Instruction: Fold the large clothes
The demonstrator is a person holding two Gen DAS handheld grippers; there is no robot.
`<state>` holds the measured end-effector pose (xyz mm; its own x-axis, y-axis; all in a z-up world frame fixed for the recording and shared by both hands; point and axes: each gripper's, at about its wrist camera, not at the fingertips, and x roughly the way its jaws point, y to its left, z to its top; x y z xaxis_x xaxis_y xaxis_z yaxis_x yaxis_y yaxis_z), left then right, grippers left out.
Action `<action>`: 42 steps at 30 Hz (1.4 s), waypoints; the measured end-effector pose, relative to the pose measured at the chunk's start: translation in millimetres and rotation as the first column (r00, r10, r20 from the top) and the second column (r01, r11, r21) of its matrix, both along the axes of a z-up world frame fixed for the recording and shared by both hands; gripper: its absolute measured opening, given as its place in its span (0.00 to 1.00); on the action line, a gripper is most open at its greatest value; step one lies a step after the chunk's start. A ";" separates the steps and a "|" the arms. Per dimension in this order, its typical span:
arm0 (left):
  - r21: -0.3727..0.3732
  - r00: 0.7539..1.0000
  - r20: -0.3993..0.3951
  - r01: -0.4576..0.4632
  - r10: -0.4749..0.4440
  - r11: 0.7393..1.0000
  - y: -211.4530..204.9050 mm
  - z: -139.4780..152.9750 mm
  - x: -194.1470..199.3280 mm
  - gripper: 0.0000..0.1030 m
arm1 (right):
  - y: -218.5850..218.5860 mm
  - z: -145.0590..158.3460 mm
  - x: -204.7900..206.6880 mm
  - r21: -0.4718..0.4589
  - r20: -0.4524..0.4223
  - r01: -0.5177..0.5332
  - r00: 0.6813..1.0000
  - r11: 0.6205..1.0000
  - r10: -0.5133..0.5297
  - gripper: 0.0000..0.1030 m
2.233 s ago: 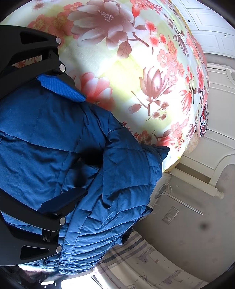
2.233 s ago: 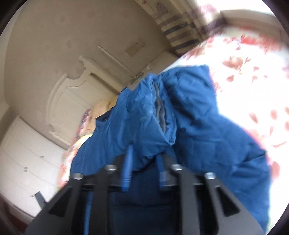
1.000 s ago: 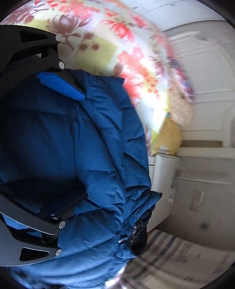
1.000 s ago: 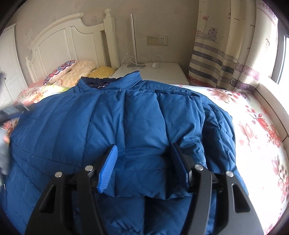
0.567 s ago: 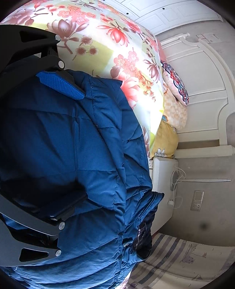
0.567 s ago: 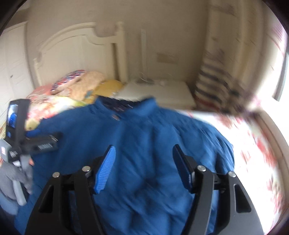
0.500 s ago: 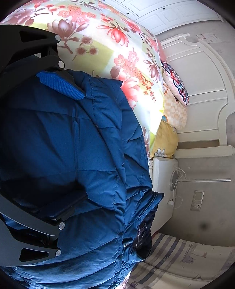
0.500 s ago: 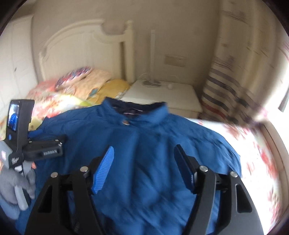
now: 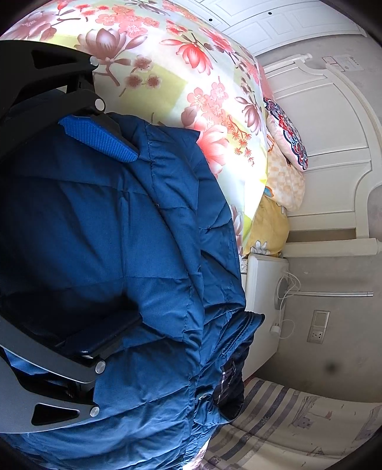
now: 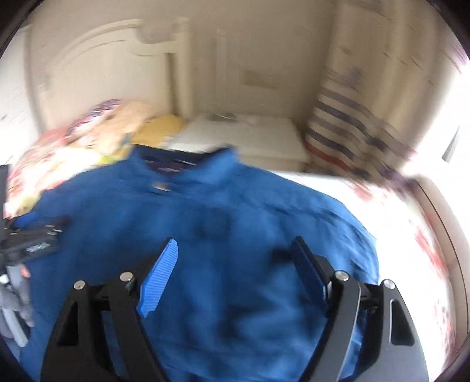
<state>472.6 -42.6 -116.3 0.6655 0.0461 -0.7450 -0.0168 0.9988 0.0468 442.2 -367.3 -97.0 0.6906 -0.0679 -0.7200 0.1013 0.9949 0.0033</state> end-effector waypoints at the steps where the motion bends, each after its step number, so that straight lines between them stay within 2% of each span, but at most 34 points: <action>1: -0.001 1.000 0.000 0.000 0.000 1.000 0.2 0.0 0.0 0.94 | -4.3 -8.5 -2.0 0.013 -0.007 -0.010 1.000 1.000 0.010 0.78; 7: -0.001 1.000 0.001 -0.002 0.002 1.000 0.3 -0.7 0.7 0.94 | 6.1 -22.7 1.3 -0.039 -0.019 -0.027 0.999 0.999 0.026 0.82; 12: -0.006 1.000 -0.003 -0.002 0.002 1.000 -0.6 0.9 -0.6 0.94 | -2.2 -26.1 5.0 0.028 -0.011 -0.039 0.999 0.999 0.039 0.82; 13: 0.012 1.000 0.001 -0.012 0.012 1.000 -1.7 5.2 -5.1 0.94 | -5.6 -25.8 4.6 0.048 -0.008 -0.047 0.999 0.998 0.047 0.84; 15: 0.022 0.999 0.024 -0.029 0.028 0.999 -4.0 17.7 -24.6 0.94 | -14.6 -19.1 -4.0 0.089 0.006 -0.048 0.999 0.995 0.047 0.84; 16: 0.000 0.999 0.048 -0.016 0.016 1.000 -5.5 26.3 -38.2 0.94 | -16.1 -12.8 -13.0 0.101 0.007 -0.036 0.999 0.994 0.035 0.81; 18: -0.043 0.995 0.085 0.053 -0.049 0.998 -16.3 42.0 -72.7 0.94 | -12.0 5.3 -40.4 0.141 0.053 -0.036 0.998 0.989 0.028 0.82; 20: -0.010 0.990 0.065 0.128 -0.127 0.992 -35.5 43.1 -97.7 0.95 | -2.3 18.2 -65.1 0.143 0.094 -0.075 0.994 0.987 0.062 0.83; 23: 0.058 0.977 -0.043 0.210 -0.208 0.976 -62.3 16.7 -111.3 0.95 | 17.1 13.2 -83.3 0.096 0.048 -0.119 0.992 0.988 0.114 0.85; 25: 0.098 0.972 -0.095 0.224 -0.215 0.970 -69.1 -4.8 -114.7 0.96 | 30.7 -7.8 -80.1 0.029 -0.039 -0.136 0.990 0.990 0.137 0.86; 26: 0.087 0.973 -0.087 0.220 -0.212 0.972 -67.4 -4.5 -118.6 0.96 | 35.0 -19.6 -77.6 0.007 -0.091 -0.129 0.987 0.992 0.129 0.86; 27: 0.065 0.974 -0.094 0.212 -0.206 0.975 -63.3 -2.0 -123.1 0.96 | 36.2 -25.5 -80.0 0.004 -0.098 -0.123 0.988 0.992 0.123 0.87; 30: 0.012 0.981 -0.072 0.184 -0.183 0.983 -47.6 14.6 -150.9 0.95 | 36.6 -13.1 -97.5 0.040 -0.105 -0.106 0.988 0.994 0.110 0.86; 32: -0.015 0.978 -0.055 0.203 -0.203 0.979 -43.3 21.1 -172.2 0.95 | 40.7 -1.2 -117.5 0.074 -0.085 -0.134 0.986 0.988 0.140 0.87; 34: 0.025 0.973 -0.074 0.219 -0.217 0.975 -46.4 12.7 -194.5 0.95 | 58.8 4.8 -141.9 0.072 -0.072 -0.202 0.976 0.977 0.207 0.88; 36: 0.073 0.970 -0.126 0.217 -0.207 0.973 -49.5 -8.8 -201.5 0.96 | 81.5 -2.0 -158.9 0.024 -0.094 -0.287 0.953 0.958 0.288 0.90; 38: 0.030 0.975 -0.105 0.200 -0.196 0.979 -39.9 -13.5 -206.4 0.96 | 97.5 -22.3 -164.3 -0.027 -0.164 -0.326 0.934 0.945 0.317 0.93; 39: 0.024 0.976 -0.113 0.189 -0.185 0.982 -36.7 -12.7 -208.3 0.96 | 99.4 -30.8 -167.7 -0.032 -0.175 -0.319 0.935 0.947 0.309 0.94; 42: 0.019 0.984 -0.089 0.154 -0.151 0.988 -25.2 -0.4 -228.3 0.95 | 95.1 -23.5 -182.3 -0.015 -0.180 -0.286 0.943 0.958 0.279 0.95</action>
